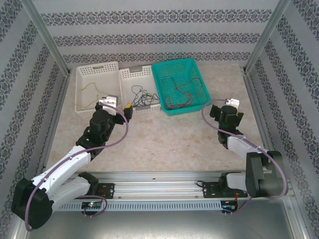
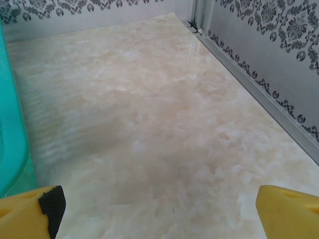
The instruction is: Untangle the cables
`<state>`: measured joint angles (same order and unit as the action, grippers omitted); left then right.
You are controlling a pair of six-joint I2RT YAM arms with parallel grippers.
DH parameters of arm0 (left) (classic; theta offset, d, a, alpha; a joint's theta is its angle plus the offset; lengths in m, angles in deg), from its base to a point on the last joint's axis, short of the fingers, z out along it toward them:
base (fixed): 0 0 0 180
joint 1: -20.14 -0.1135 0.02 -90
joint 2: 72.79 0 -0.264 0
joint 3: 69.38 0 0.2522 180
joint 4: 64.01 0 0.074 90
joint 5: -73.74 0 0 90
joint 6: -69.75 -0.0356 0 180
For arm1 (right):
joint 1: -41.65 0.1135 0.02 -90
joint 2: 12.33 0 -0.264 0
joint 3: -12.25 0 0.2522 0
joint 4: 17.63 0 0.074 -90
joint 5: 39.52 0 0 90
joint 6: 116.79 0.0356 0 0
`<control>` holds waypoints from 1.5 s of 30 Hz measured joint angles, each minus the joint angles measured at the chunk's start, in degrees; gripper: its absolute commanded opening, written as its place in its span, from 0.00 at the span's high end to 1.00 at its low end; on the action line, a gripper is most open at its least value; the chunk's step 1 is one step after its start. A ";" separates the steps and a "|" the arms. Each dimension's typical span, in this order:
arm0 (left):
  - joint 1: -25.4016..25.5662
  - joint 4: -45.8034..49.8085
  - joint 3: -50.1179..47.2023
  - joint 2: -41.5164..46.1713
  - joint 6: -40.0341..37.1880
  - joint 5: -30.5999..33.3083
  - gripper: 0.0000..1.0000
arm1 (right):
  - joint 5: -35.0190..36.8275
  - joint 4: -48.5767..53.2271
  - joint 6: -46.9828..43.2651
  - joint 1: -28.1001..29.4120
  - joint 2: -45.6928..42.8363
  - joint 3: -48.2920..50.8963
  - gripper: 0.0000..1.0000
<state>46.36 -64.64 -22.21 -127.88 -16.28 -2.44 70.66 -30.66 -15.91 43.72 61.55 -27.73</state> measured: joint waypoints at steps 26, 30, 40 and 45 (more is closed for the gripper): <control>0.09 1.46 -0.09 -7.04 2.91 9.46 0.00 | -7.17 -25.44 -6.82 0.09 13.07 6.08 0.02; 0.09 1.33 -1.84 -9.79 2.60 13.88 0.00 | -6.71 -25.77 -7.26 1.01 13.07 6.08 0.02; -3.58 1.27 -4.57 -11.19 -0.83 16.37 0.00 | -6.54 -25.79 -7.89 1.20 13.07 6.08 0.02; -7.61 -2.73 -6.95 -11.93 -3.17 15.21 0.00 | -6.54 -25.79 -7.89 1.20 13.07 6.08 0.02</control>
<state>38.75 -67.37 -29.16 -139.81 -19.45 12.78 64.13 -56.45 -23.80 44.92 74.62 -21.66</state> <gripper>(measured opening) 0.998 0.982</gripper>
